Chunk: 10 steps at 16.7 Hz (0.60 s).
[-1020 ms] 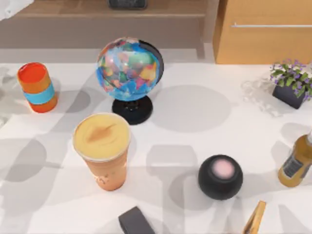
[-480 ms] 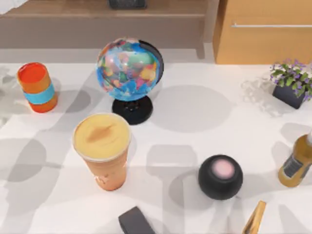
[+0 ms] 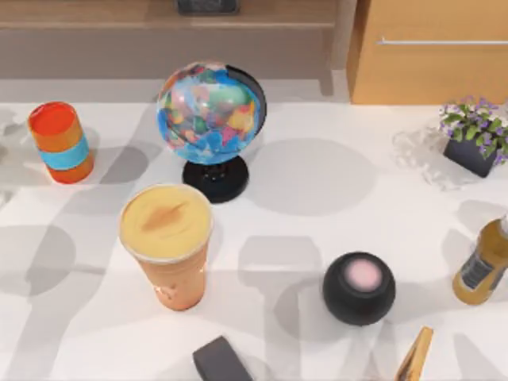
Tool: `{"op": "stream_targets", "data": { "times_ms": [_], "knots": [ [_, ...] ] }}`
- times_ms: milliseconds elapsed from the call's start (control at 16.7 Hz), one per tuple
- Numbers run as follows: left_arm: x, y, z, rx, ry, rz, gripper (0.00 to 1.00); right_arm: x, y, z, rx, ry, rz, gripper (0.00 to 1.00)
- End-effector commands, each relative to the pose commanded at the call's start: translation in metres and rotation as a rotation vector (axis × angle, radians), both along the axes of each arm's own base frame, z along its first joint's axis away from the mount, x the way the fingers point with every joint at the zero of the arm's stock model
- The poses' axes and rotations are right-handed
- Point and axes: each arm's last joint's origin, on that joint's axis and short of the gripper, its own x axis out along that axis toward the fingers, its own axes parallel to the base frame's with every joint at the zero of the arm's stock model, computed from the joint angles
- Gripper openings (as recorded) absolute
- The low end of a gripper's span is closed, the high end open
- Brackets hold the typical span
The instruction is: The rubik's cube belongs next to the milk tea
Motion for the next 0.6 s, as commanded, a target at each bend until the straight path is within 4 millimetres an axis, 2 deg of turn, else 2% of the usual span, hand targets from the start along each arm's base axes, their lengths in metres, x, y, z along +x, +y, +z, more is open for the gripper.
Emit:
{"op": "stream_targets", "data": {
  "times_ms": [180,600],
  "knots": [
    [0.0000,0.0000,0.0000,0.000,0.000,0.000,1.00,0.0000,0.0000,0.0000,0.000,0.000,0.000,1.00],
    [0.0000,0.0000,0.0000,0.000,0.000,0.000,0.47,0.0000,0.0000,0.0000,0.000,0.000,0.000,1.00]
  ]
}}
